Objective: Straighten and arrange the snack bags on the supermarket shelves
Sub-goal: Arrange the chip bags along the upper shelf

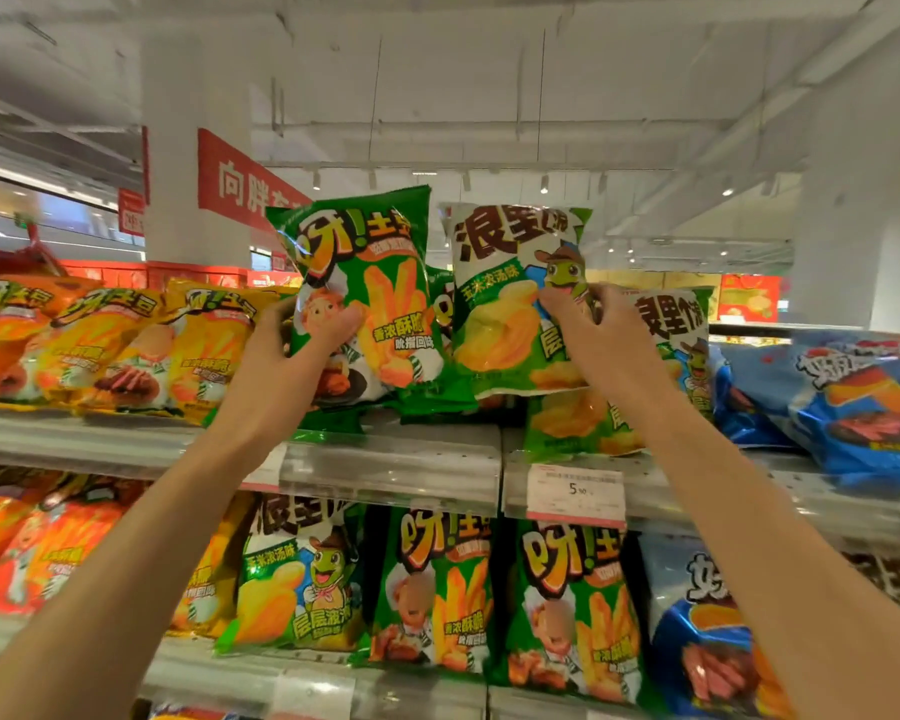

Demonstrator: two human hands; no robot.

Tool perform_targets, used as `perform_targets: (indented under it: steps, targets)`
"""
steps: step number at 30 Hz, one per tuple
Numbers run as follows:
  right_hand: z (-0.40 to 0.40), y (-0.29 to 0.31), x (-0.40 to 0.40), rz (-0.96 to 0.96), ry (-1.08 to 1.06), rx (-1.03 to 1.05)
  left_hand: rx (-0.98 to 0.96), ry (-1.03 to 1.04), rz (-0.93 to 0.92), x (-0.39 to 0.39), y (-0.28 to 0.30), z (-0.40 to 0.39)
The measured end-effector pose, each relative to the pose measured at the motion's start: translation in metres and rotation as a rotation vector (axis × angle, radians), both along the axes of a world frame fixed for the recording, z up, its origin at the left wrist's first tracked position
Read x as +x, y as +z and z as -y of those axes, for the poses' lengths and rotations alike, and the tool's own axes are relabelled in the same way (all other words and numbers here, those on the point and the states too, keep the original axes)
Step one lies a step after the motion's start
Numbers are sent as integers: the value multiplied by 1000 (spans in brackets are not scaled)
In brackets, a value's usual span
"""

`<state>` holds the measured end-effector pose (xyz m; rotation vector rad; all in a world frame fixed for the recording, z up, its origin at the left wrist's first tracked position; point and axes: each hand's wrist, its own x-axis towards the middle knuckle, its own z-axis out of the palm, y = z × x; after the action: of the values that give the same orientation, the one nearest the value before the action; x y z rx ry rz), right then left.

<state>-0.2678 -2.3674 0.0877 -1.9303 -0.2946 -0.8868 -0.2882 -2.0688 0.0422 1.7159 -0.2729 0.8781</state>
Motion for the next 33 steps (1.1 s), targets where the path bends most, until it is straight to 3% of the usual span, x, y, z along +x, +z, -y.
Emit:
perform_targets:
  steps: [10,16,24,33]
  targets:
    - [135,-16,-8,-56,-152,154,327,60,-66,45,-8,57]
    - [176,-46,6,-200,-259,-43,370,67,-66,56,-19,67]
    - [154,-62,6,-112,-394,-388,499,116,-71,51,-22,73]
    - [143,-71,2,-169,-486,-462,586,181,-107,41,-28,77]
